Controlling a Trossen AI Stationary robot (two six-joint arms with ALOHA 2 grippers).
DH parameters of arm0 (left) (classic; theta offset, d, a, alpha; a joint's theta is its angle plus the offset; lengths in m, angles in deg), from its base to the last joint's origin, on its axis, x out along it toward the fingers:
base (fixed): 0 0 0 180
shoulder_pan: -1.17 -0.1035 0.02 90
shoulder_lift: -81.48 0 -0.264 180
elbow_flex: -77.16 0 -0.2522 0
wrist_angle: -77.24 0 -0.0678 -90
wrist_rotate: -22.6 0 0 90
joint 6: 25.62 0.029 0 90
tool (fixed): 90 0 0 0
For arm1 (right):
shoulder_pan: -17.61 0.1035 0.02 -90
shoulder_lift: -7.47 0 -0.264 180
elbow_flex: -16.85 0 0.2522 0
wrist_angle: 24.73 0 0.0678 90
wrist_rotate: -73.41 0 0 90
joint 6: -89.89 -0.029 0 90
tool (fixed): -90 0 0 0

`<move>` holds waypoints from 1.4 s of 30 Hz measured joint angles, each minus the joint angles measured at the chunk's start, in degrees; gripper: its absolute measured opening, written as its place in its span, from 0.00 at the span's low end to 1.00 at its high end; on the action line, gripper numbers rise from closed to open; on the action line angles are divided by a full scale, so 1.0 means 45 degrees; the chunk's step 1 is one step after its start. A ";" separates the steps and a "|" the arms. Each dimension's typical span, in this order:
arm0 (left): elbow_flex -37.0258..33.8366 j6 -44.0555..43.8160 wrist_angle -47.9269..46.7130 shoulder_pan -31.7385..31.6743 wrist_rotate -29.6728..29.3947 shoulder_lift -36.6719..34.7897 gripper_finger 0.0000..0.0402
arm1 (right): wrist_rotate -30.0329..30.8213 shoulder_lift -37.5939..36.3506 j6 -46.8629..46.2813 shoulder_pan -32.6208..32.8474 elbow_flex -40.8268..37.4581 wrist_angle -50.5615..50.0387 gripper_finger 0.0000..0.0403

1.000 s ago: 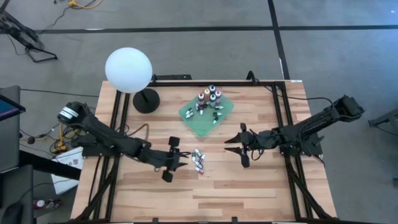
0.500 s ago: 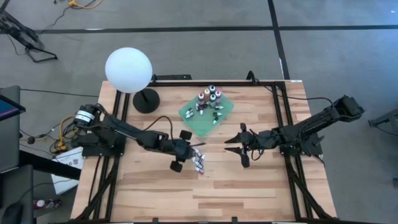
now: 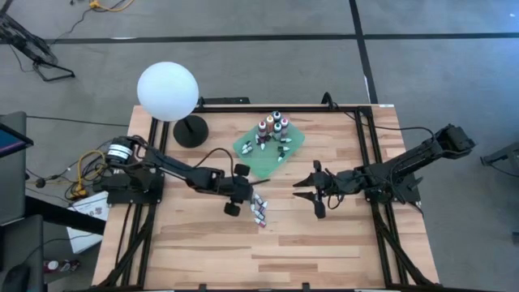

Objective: Pick & Place food coloring
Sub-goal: Put the green food coloring bottle into the green bin

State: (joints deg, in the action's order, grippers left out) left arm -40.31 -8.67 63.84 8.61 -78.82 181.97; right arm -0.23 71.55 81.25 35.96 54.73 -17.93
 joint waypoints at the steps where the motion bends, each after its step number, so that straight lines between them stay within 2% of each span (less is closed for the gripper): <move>1: -0.0004 0.0000 0.0013 0.0000 0.0028 0.0222 0.24 | 0.0000 0.0000 0.0004 0.0000 0.0000 -0.0017 0.30; 6: 0.0010 -0.0143 0.0219 0.0009 0.0030 0.0600 0.22 | 0.0000 0.0000 0.0000 0.0000 0.0000 -0.0106 0.30; 27: 0.0010 -0.0942 0.0026 0.0620 0.1676 0.0610 0.22 | 0.0000 0.0000 0.0001 0.0000 0.0000 -0.0196 0.30; 36: 0.0010 -0.1995 -0.0041 0.1048 0.2579 0.0610 0.22 | 0.0000 0.0000 -0.0001 0.0000 0.0000 -0.0201 0.30; 42: 0.0019 -0.2739 -0.0397 0.1311 0.2585 0.0605 0.22 | 0.0000 0.0000 -0.0001 -0.0003 0.0000 -0.0201 0.30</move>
State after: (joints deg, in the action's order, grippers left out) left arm -40.22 -21.00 62.05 14.51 -67.19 184.70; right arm -0.23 71.55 81.25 35.95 54.73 -18.83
